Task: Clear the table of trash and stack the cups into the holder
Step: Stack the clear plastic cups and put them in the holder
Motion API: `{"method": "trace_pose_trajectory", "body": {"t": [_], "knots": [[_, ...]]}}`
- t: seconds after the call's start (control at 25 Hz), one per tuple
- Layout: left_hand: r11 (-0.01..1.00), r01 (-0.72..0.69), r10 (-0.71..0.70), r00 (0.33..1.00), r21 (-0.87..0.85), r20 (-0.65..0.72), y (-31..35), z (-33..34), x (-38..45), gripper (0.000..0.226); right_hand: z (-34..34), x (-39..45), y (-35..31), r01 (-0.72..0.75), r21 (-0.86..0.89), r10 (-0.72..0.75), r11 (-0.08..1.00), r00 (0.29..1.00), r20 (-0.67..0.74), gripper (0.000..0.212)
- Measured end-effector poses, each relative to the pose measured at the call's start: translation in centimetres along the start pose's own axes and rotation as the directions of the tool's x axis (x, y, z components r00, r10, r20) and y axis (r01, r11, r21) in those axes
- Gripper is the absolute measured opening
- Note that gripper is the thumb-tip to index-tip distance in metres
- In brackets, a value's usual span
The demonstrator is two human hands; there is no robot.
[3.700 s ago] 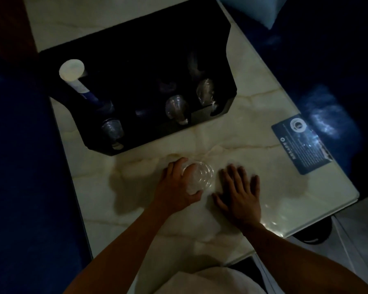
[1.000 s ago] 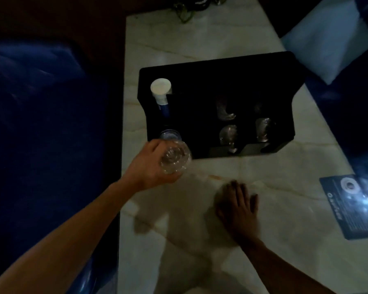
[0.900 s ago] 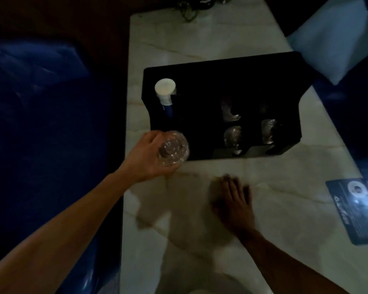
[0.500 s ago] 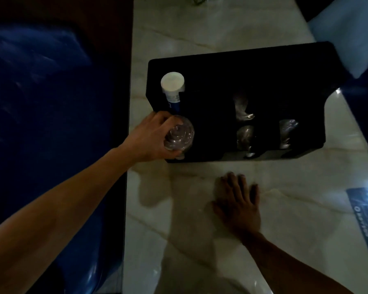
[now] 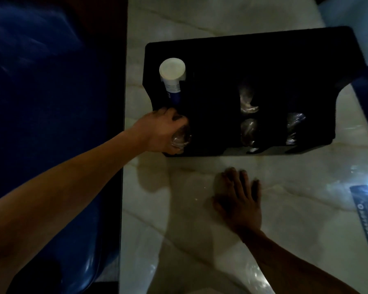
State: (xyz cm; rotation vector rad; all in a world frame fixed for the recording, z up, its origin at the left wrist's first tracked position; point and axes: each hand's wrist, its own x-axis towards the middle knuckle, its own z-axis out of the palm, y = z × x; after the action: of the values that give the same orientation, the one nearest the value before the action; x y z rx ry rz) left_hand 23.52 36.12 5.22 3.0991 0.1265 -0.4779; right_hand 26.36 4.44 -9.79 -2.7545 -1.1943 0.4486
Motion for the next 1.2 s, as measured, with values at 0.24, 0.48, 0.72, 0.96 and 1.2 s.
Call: {"method": "trace_pose_trajectory", "body": {"t": [0.24,0.48,0.72,0.96,1.2], "knots": [[1.000,0.002,-0.003,0.998,0.023,0.070,0.2,0.4,0.9,0.077,0.0,0.0,0.0,0.002,0.008,-0.002,1.000,1.000,0.000,0.082],[0.992,0.046,-0.054,0.996,0.116,0.067,1.2,1.6,1.1,0.074,0.4,0.1,0.1,0.000,0.007,0.000,1.000,1.000,-0.004,0.082],[0.977,0.044,-0.053,0.998,0.207,0.038,1.3,2.1,0.7,0.074,0.5,0.1,0.1,-0.002,0.004,0.002,1.000,1.000,-0.015,0.083],[0.986,0.052,-0.041,0.996,0.158,-0.077,1.4,1.7,-1.1,0.065,0.2,0.0,0.1,0.005,0.031,-0.004,1.000,0.999,-0.042,0.081],[0.993,0.035,-0.027,0.997,0.117,-0.070,1.4,1.4,-1.9,0.059,0.5,0.1,0.2,0.004,0.018,-0.003,1.000,1.000,-0.030,0.080]]}}
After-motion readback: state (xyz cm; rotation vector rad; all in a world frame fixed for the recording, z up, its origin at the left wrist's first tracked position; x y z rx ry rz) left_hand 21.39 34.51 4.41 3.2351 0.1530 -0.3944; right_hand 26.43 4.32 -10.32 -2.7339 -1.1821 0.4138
